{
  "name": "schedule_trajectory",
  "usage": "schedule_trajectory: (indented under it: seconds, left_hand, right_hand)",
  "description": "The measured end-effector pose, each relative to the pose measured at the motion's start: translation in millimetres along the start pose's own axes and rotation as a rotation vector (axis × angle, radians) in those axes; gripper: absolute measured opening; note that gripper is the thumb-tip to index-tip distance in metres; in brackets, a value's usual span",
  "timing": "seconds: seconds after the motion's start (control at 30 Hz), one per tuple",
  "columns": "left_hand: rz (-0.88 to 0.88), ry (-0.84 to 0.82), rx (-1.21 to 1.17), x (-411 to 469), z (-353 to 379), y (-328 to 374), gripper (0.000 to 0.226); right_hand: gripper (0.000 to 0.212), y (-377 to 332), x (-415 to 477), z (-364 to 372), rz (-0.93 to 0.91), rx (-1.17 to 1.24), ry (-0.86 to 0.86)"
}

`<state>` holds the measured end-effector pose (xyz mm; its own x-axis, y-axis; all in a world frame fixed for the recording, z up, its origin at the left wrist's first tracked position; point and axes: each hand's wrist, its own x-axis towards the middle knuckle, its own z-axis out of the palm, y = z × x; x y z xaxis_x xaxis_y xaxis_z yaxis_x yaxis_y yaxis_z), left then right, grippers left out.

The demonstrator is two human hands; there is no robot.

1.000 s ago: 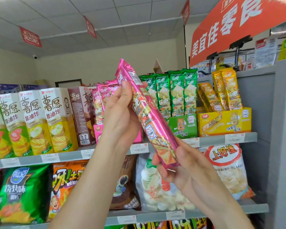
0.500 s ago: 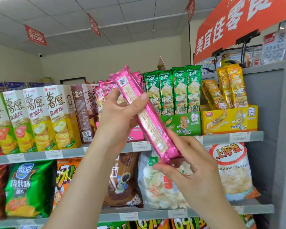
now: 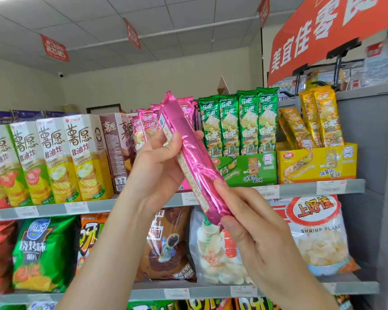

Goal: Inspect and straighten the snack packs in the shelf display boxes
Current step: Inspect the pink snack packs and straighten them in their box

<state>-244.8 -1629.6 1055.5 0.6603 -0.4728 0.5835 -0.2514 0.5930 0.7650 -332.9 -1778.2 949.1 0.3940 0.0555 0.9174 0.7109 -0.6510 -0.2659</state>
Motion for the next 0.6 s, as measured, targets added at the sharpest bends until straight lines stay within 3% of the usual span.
schedule_trajectory:
  seconds: [0.13, 0.27, 0.33, 0.43, 0.5, 0.6]
  left_hand:
    - [-0.028, -0.054, 0.008, -2, -8, 5, 0.035]
    - [-0.088, -0.206, 0.177, -13, -17, 0, 0.038]
    - [-0.098, -0.271, 0.191, -17, -18, -5, 0.034]
    - [-0.112, -0.314, 0.204, -17, -22, -11, 0.042]
    - [-0.136, -0.329, 0.201, -13, -29, -6, 0.052]
    - [-0.059, -0.266, 0.399, -1, -45, 8, 0.045]
  right_hand:
    - [0.047, -3, 6, 0, 0.11, 0.232, -0.05]
    - [0.054, 3, 46, -4, 0.275, 0.365, -0.007]
    - [0.066, 7, 75, -3, 0.276, 0.412, -0.085]
    - [0.065, 7, 111, 1, 0.296, 0.529, -0.2]
    - [0.059, 6, 127, 3, 0.252, 0.525, -0.197]
    - [0.059, 4, 146, 6, 0.145, 0.396, -0.089]
